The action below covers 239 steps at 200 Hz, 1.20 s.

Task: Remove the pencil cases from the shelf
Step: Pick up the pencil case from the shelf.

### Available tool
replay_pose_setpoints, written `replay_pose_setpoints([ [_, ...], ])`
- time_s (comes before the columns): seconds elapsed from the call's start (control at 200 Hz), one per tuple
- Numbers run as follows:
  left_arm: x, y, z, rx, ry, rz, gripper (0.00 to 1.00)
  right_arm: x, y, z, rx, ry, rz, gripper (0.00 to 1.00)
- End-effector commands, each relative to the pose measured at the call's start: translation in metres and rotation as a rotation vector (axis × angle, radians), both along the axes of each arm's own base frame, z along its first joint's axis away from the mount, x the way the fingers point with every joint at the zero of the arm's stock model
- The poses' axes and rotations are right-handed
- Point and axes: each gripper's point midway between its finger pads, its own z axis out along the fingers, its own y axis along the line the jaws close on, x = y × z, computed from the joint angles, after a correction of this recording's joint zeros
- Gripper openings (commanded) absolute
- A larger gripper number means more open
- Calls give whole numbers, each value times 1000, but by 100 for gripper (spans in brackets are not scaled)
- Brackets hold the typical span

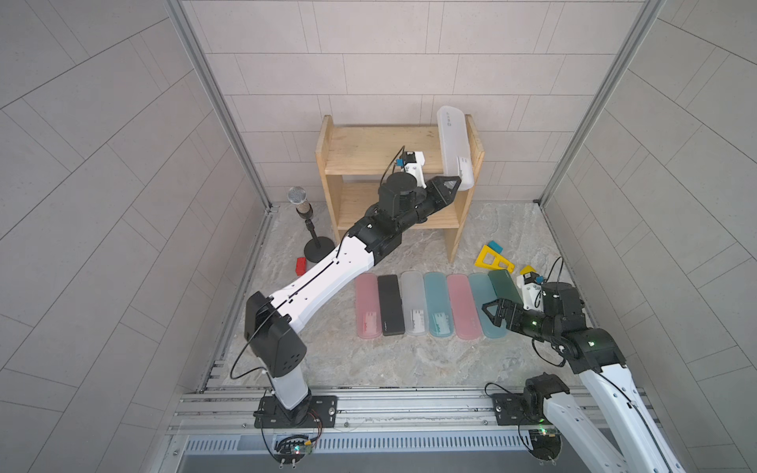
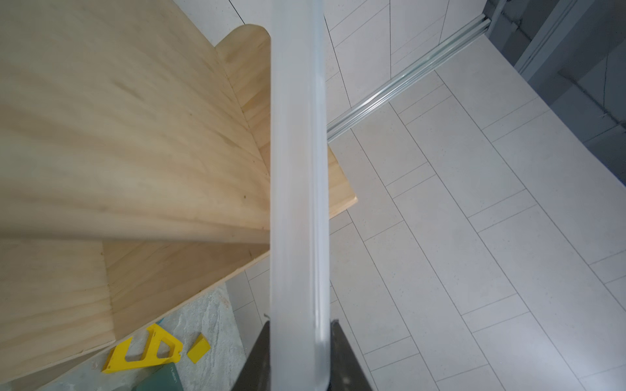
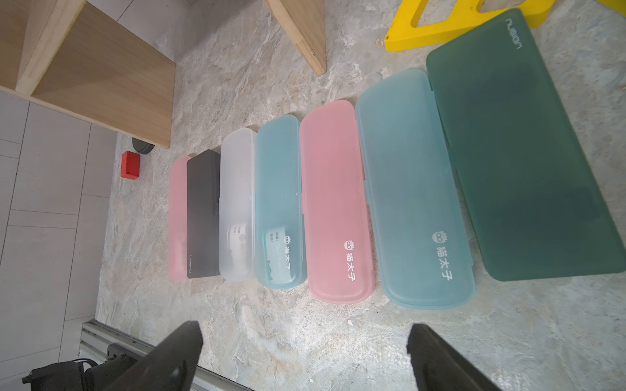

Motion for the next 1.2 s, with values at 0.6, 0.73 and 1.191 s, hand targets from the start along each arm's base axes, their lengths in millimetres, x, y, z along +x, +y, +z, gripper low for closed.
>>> replay_pose_setpoints([
  [0.6,-161,184,-51,333,-418,150,0,47,91,140,19,-337,136,100],
  [0.73,-173,203,-75,352,-397,185,0,56,136,175,72,-394,214,100],
  [1.191,-195,224,-107,370,-369,190,0,60,290,246,305,-466,496,100],
])
